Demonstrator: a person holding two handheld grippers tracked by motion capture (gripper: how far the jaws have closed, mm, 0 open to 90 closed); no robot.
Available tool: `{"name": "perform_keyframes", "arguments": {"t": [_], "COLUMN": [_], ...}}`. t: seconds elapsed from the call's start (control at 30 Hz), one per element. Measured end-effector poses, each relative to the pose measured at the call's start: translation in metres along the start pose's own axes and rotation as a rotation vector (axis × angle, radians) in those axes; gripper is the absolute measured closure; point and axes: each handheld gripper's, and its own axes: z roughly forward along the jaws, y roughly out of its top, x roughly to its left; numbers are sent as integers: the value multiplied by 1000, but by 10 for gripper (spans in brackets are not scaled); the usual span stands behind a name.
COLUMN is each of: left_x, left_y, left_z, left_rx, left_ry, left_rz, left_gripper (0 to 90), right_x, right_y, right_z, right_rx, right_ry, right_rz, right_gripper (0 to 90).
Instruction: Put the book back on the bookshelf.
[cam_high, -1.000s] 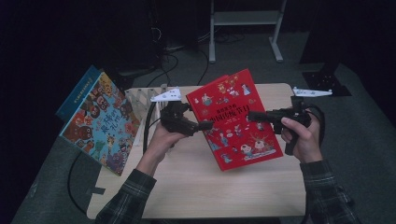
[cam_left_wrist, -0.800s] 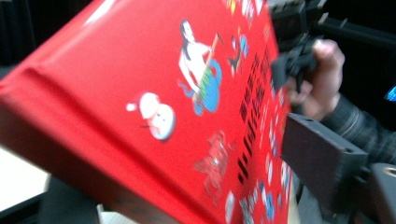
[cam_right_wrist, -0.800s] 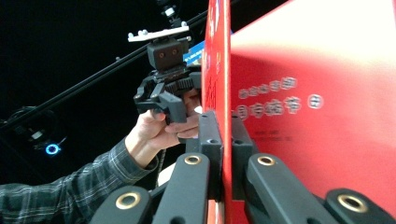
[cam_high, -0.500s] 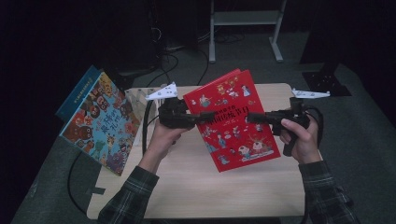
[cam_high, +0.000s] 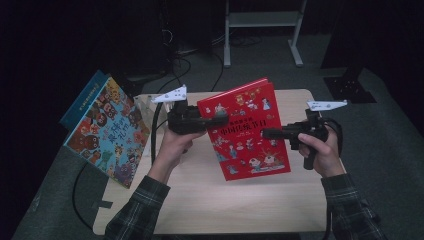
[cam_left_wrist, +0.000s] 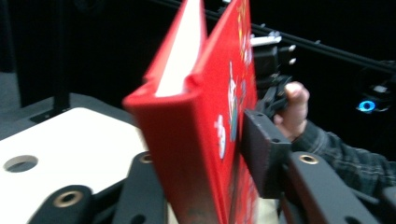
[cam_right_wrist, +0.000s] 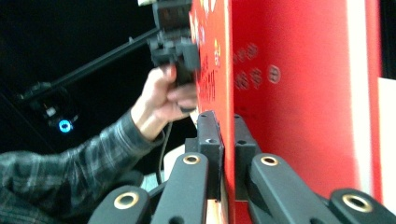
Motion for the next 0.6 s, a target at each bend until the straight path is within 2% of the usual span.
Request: {"name": "perform_keyframes", "arguments": {"t": [0.03,0.07,0.13,0.2,0.3,0.43,0.6], "left_x": [0,-1,-3,-4,-7,-12,-12], "left_y": [1,2,5,7,9,12,13], "left_z": [0,-1,-1,-1,0,3,2], "left_rx": [1,-5,0,-4,5,42,46], "left_ry": [-8,-33,-30,-54,-61,-30,-14], "left_rz": [3,3,15,12,25,53,61], "left_gripper": [672,693,719,737,769,779,787], "right_x": [0,-1,-1,-2,-3,-7,-9], "right_y": [-1,-2,-3,-3,-5,-8,-8], "right_z": [2,3,5,6,8,9,6], "right_rx": [15,24,47,58,80,95,112], "right_ry": [-2,-2,2,-6,-11,-38,-66], "right_rz": [-8,-11,-16,-31,-37,-60,-81], "right_gripper": [848,841,832,824,790,751,699]}}
